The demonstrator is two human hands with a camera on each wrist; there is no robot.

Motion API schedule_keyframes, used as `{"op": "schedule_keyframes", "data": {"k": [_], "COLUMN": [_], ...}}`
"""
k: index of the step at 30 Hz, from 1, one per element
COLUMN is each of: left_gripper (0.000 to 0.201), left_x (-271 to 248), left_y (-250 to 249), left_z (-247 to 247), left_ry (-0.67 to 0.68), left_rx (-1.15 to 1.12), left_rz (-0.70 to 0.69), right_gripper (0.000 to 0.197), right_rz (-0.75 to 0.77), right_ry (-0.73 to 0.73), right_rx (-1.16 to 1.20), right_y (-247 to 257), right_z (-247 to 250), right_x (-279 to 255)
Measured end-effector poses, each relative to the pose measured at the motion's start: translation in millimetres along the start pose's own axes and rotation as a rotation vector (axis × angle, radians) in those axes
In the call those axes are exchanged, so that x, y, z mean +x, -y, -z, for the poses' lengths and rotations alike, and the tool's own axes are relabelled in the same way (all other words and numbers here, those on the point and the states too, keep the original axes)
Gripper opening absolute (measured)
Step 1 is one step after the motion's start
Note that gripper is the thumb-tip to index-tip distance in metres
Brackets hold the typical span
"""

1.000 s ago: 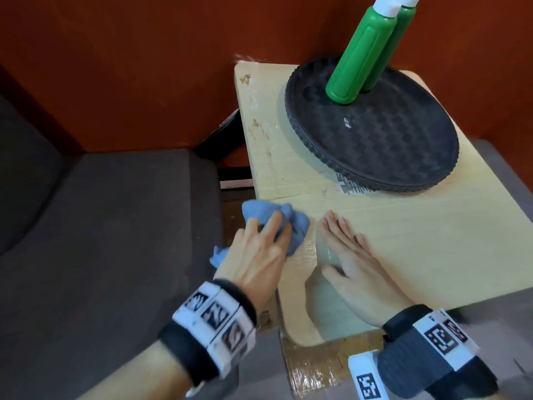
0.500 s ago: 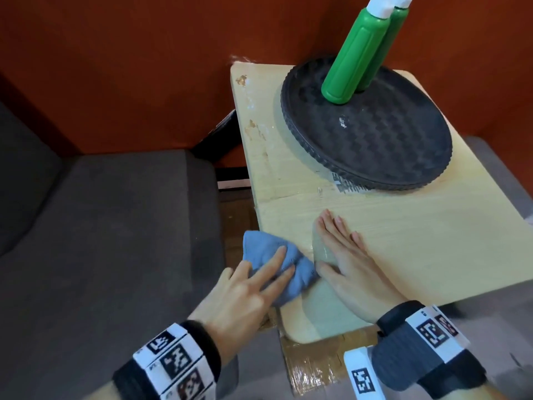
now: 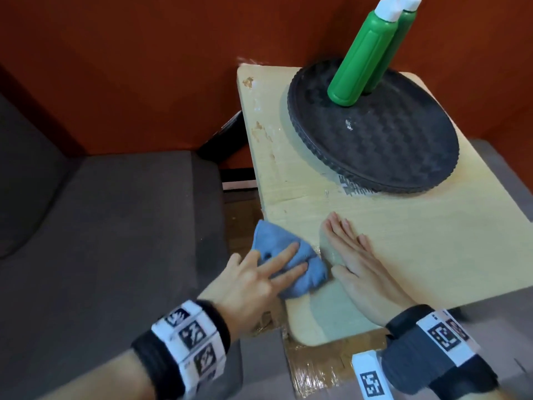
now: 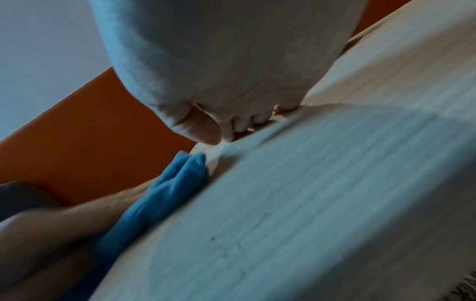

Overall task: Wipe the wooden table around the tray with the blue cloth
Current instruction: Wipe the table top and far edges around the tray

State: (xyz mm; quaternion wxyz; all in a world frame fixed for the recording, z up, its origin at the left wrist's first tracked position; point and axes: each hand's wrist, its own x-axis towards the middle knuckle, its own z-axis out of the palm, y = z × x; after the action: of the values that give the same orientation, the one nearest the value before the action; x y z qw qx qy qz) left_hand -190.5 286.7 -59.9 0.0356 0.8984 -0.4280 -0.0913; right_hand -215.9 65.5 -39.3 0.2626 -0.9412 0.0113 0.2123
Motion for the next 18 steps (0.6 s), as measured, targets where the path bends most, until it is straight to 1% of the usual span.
{"op": "schedule_keyframes", "data": {"k": [1, 2, 4, 5, 6, 7, 9, 11, 13, 15, 16, 18], "left_gripper": [0.075, 0.076, 0.076, 0.075, 0.076, 0.076, 0.077, 0.077, 0.077, 0.076, 0.077, 0.078], "left_x": [16, 36, 66, 72, 69, 59, 25, -5, 1, 29, 46, 77], "left_y": [13, 27, 52, 56, 53, 46, 20, 4, 7, 26, 41, 73], "left_z": [7, 12, 28, 35, 34, 28, 8, -8, -9, 5, 11, 28], "left_ry": [0.011, 0.048, 0.028, 0.024, 0.047, 0.062, 0.033, 0.056, 0.003, 0.005, 0.042, 0.049], "left_rx": [0.014, 0.001, -0.065, -0.083, -0.087, -0.077, -0.012, -0.024, -0.013, 0.009, 0.011, -0.034], "left_rz": [0.030, 0.099, 0.231, 0.263, 0.263, 0.231, 0.071, -0.014, -0.042, 0.005, 0.062, 0.178], "right_gripper": [0.076, 0.077, 0.072, 0.071, 0.071, 0.071, 0.076, 0.082, 0.083, 0.082, 0.081, 0.081], "right_rz": [0.002, 0.002, -0.005, -0.010, -0.012, -0.010, -0.002, -0.003, 0.000, 0.000, -0.001, -0.012], "right_ry": [-0.007, -0.009, 0.000, 0.007, 0.012, 0.016, 0.016, 0.025, 0.015, 0.009, 0.006, 0.011], "right_rx": [-0.007, -0.014, -0.027, -0.030, -0.029, -0.025, -0.020, -0.028, -0.022, -0.025, -0.027, -0.026], "right_y": [0, 0, 0, 0, 0, 0, 1, 1, 1, 1, 1, 3], "right_z": [-1, -1, -1, 0, 1, 1, 3, 2, 1, 0, 1, 2], "right_x": [0, 0, -1, -1, -2, -2, -1, 0, 0, -1, -1, -1]}}
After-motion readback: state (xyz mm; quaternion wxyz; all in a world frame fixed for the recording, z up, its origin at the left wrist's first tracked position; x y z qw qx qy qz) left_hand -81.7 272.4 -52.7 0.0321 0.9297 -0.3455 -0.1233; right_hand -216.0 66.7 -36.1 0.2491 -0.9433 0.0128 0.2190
